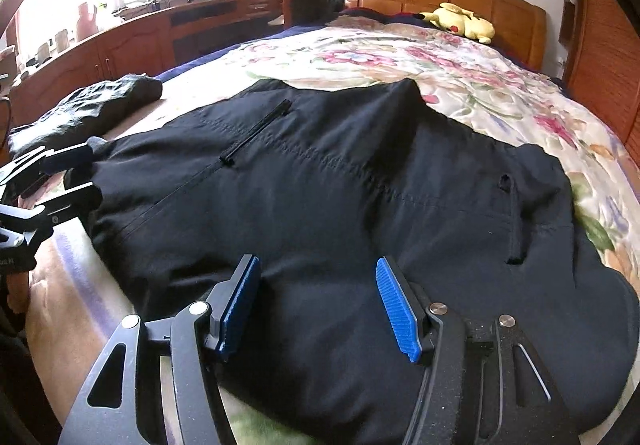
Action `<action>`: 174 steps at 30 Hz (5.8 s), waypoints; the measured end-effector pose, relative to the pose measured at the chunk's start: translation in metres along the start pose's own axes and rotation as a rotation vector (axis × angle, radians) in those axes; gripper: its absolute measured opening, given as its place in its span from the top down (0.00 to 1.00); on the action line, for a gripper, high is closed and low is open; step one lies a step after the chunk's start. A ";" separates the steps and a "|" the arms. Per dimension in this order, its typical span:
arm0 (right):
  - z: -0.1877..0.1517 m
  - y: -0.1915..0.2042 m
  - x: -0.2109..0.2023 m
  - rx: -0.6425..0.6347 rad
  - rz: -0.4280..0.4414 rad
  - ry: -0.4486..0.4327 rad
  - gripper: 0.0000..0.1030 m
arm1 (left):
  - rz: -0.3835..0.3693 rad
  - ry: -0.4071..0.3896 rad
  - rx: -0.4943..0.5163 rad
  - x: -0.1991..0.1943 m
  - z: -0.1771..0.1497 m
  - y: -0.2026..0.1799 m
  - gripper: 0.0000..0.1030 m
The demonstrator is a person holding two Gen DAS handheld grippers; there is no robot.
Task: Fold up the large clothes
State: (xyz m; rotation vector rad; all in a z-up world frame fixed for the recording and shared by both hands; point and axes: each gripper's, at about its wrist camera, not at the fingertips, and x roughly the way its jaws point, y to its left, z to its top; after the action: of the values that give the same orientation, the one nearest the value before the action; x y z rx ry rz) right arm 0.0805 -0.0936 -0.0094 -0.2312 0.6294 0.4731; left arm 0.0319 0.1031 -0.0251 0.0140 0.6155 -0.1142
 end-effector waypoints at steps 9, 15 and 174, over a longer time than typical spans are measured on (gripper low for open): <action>-0.015 -0.010 -0.023 0.012 -0.030 -0.027 0.39 | 0.052 0.016 -0.120 -0.012 -0.018 0.038 0.22; -0.020 -0.015 -0.032 0.026 -0.069 -0.040 0.39 | 0.068 0.026 -0.150 -0.011 -0.023 0.045 0.22; -0.028 -0.087 -0.085 0.011 -0.038 -0.152 0.36 | -0.158 -0.041 0.090 0.019 0.041 -0.098 0.23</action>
State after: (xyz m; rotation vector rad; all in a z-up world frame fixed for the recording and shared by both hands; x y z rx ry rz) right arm 0.0486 -0.2086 0.0262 -0.1941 0.4779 0.4459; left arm 0.0595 0.0022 -0.0006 0.0499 0.5693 -0.2943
